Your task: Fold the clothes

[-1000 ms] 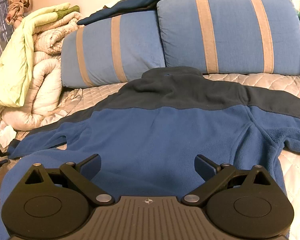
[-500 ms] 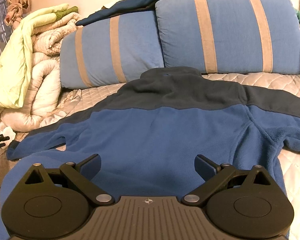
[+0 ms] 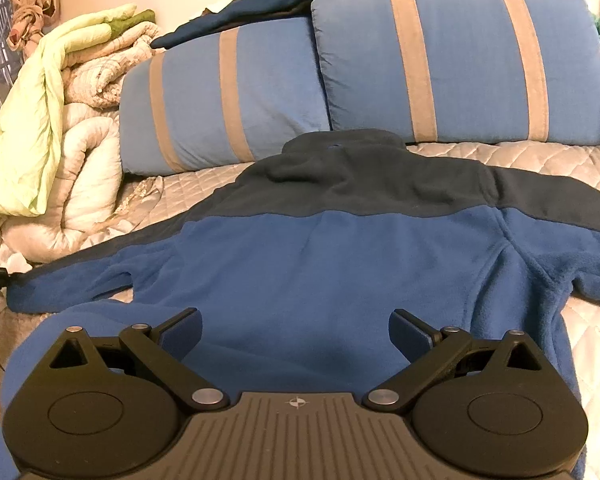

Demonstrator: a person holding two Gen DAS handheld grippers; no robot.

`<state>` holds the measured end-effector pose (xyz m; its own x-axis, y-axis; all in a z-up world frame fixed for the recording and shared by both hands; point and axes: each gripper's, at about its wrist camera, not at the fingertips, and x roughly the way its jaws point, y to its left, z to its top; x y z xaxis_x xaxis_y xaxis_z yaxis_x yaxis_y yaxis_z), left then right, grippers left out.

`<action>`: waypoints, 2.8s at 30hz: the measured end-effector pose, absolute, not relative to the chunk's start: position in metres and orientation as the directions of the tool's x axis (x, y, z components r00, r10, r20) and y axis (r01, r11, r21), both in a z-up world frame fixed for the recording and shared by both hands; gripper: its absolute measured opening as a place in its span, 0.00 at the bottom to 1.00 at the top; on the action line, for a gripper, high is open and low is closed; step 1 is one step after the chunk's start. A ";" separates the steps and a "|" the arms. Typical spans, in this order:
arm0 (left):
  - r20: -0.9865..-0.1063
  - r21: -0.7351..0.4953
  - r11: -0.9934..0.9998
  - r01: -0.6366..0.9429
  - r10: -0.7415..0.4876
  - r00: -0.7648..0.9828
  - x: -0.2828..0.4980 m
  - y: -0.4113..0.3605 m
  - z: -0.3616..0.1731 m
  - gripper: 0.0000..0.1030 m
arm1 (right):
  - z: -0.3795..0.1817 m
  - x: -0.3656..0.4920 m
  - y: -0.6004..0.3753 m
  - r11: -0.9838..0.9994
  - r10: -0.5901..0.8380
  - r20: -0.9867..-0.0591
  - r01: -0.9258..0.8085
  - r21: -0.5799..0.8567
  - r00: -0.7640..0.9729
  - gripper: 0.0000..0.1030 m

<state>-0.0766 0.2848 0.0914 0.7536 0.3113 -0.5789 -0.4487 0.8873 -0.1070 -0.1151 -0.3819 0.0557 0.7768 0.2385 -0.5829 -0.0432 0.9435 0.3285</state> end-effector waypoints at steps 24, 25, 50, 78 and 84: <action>-0.560 -0.262 0.937 -0.230 0.046 0.827 -0.133 0.192 0.091 0.70 | 0.057 -0.119 -0.381 0.947 0.226 -0.571 -0.041 0.318 0.790 0.97; -0.566 -0.268 0.937 -0.225 0.036 0.824 -0.136 0.190 0.086 0.70 | 0.057 -0.119 -0.381 0.947 0.229 -0.571 -0.045 0.319 0.789 0.97; -0.496 -0.807 0.375 -0.456 -0.013 0.868 -0.155 0.290 -0.022 0.52 | 0.056 -0.120 -0.385 0.935 0.260 -0.563 -0.059 0.350 0.784 0.97; -0.480 -0.347 0.875 -0.338 0.144 0.865 -0.098 0.202 0.157 0.08 | 0.056 -0.116 -0.387 0.911 0.338 -0.564 -0.112 0.397 0.754 0.97; -0.430 -0.280 0.918 -0.281 0.142 0.892 -0.092 0.168 0.186 0.08 | 0.055 -0.112 -0.384 0.910 0.352 -0.588 -0.120 0.396 0.728 0.97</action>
<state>-0.0925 0.1677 0.1859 0.8917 0.1416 -0.4299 -0.2806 0.9182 -0.2795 -0.1116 -0.3841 0.0550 0.7283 0.3517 -0.5881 -0.1195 0.9103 0.3964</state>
